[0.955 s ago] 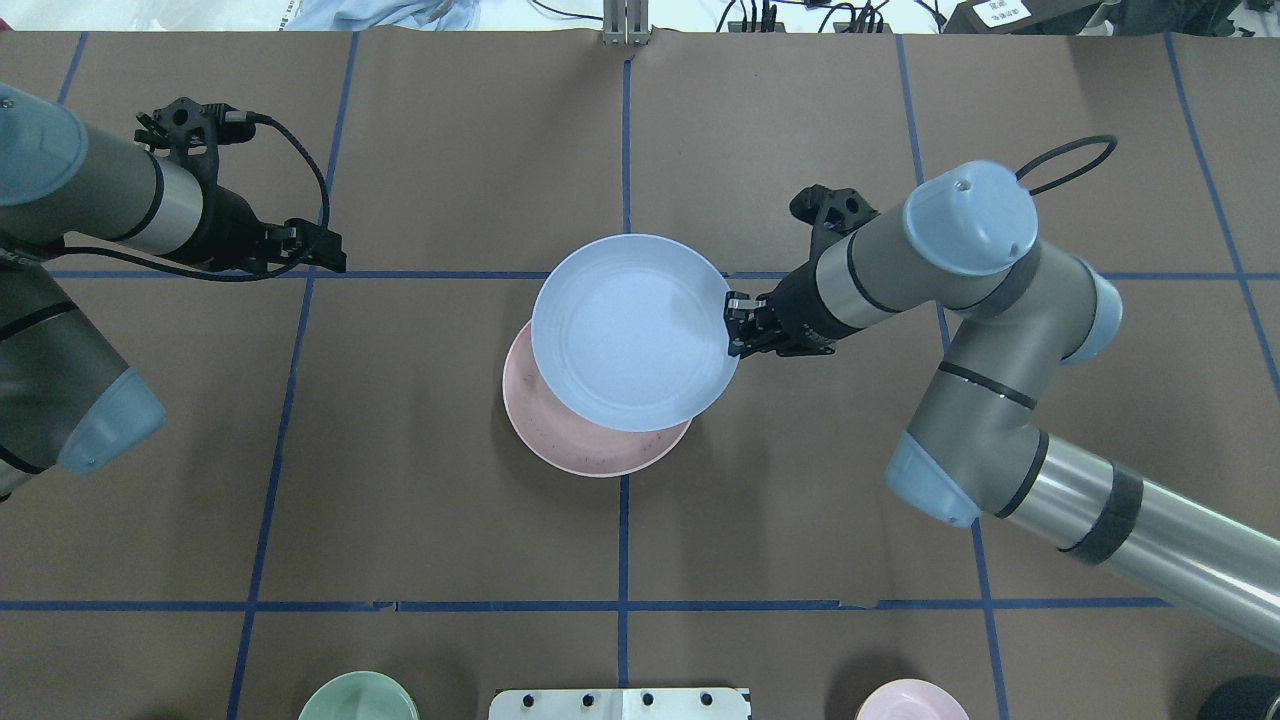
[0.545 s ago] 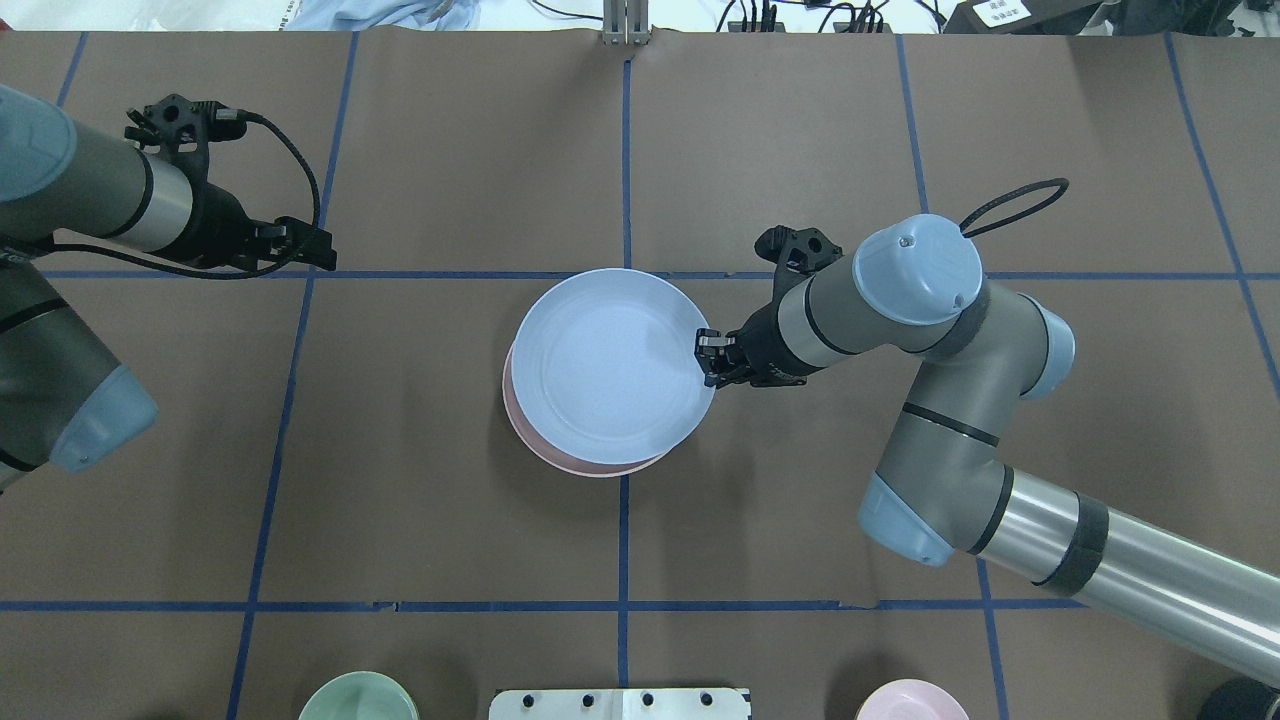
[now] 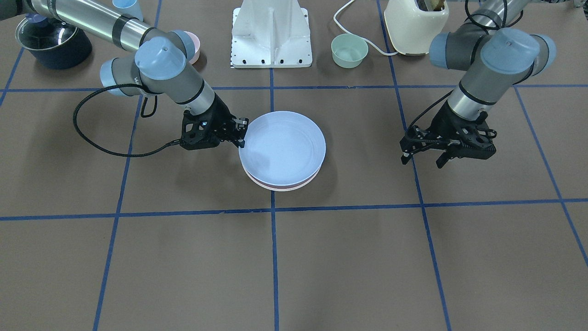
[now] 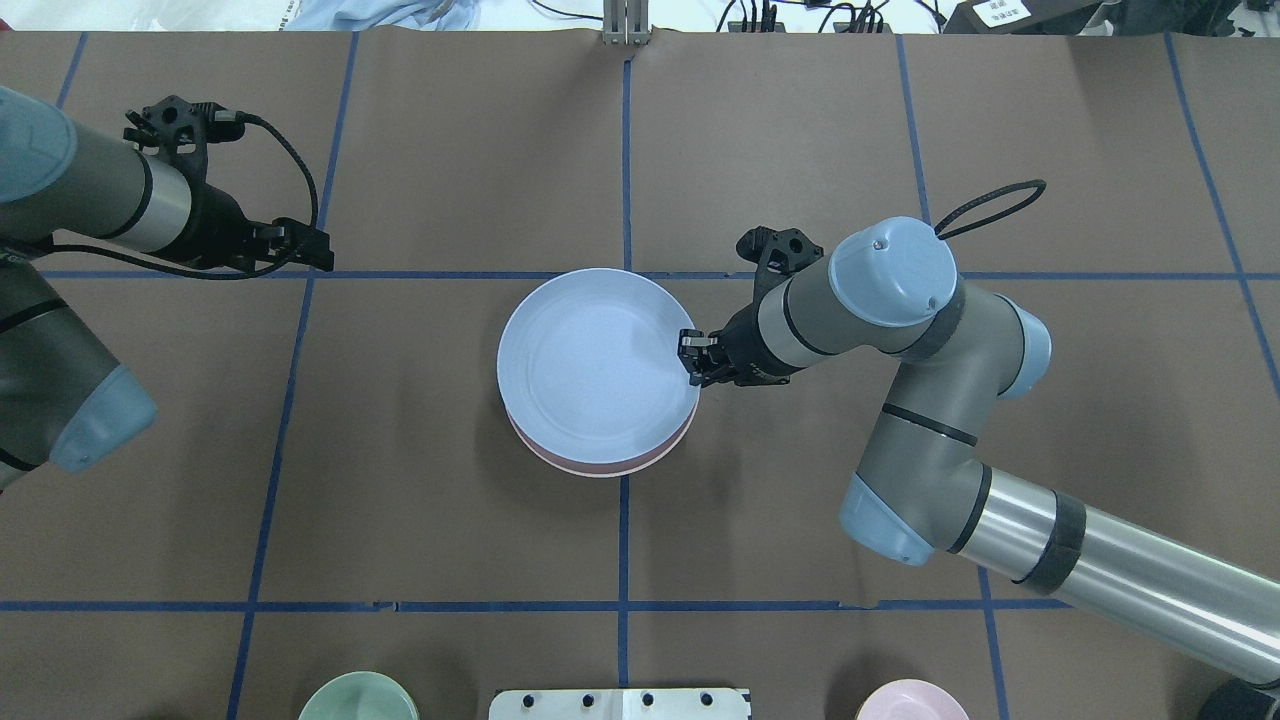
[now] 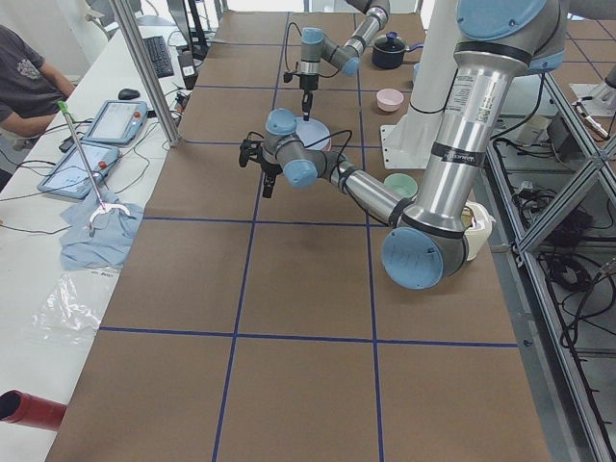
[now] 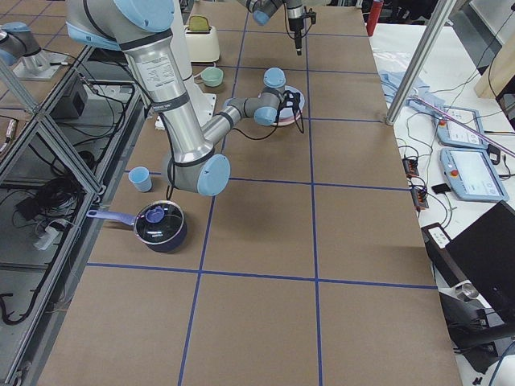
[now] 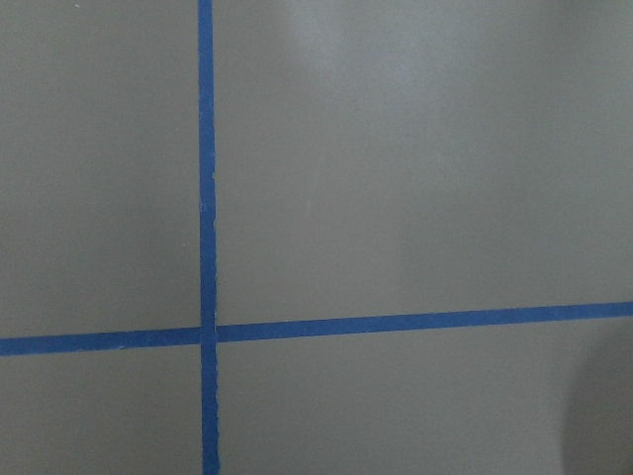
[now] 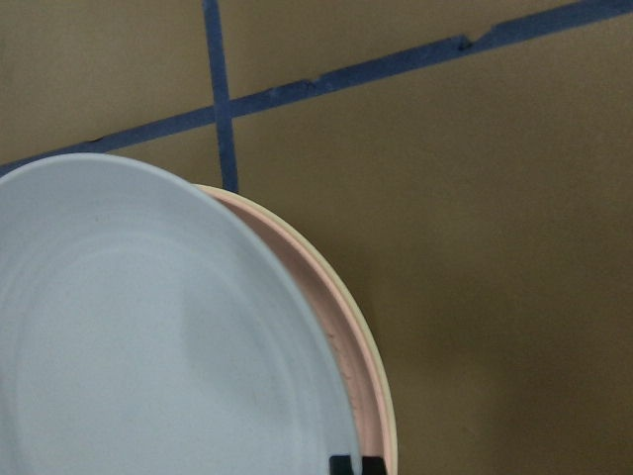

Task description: Stack three plates with pink and blue

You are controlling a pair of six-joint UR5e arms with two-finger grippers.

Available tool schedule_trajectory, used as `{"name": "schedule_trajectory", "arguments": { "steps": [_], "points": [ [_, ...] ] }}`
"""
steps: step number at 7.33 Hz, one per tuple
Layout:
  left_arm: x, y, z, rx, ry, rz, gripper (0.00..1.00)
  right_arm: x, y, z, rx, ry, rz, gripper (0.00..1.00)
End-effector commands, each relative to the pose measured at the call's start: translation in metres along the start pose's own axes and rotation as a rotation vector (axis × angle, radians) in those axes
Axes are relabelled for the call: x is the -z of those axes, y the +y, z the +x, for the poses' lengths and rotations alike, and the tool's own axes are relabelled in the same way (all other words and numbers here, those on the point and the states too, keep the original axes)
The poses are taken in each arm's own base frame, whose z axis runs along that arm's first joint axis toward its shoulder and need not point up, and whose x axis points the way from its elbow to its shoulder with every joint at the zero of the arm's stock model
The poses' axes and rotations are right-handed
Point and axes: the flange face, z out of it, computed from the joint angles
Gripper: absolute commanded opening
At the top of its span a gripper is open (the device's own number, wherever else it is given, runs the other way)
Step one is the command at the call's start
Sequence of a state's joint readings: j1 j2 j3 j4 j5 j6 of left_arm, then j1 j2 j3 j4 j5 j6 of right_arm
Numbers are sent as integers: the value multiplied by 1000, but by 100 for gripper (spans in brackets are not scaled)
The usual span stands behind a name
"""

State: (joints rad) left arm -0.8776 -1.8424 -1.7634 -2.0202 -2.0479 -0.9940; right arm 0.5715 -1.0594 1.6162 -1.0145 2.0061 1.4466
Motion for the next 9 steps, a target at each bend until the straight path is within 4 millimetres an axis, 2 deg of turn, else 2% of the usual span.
{"name": "schedule_trajectory", "arguments": {
  "steps": [1, 2, 3, 4, 5, 6, 7, 9],
  "points": [
    [-3, 0, -3, -4, -6, -2, 100, 18, -26, 3, -11, -4, 44, 100],
    [-3, 1, -7, -14, -12, -5, 100, 29, -43, 11, -26, 0, 67, 100],
    [1, -3, -13, -16, -15, 4, 100, 50, -73, 33, -71, 42, 87, 100],
    [10, -9, -29, -54, -30, 17, 100, 75, -105, 68, -67, 114, 93, 100],
    [23, -15, -54, -109, -44, 2, 100, 92, -121, 112, 32, 182, 86, 100],
    [44, -25, -93, -142, -80, -12, 100, 108, -137, 162, 104, 251, 78, 100],
    [62, -29, -135, -213, -129, -8, 100, 122, -143, 217, 175, 315, 63, 100],
    [103, -27, -227, -358, -225, -17, 100, 171, -152, 339, 333, 430, 27, 100]
  ]
}}
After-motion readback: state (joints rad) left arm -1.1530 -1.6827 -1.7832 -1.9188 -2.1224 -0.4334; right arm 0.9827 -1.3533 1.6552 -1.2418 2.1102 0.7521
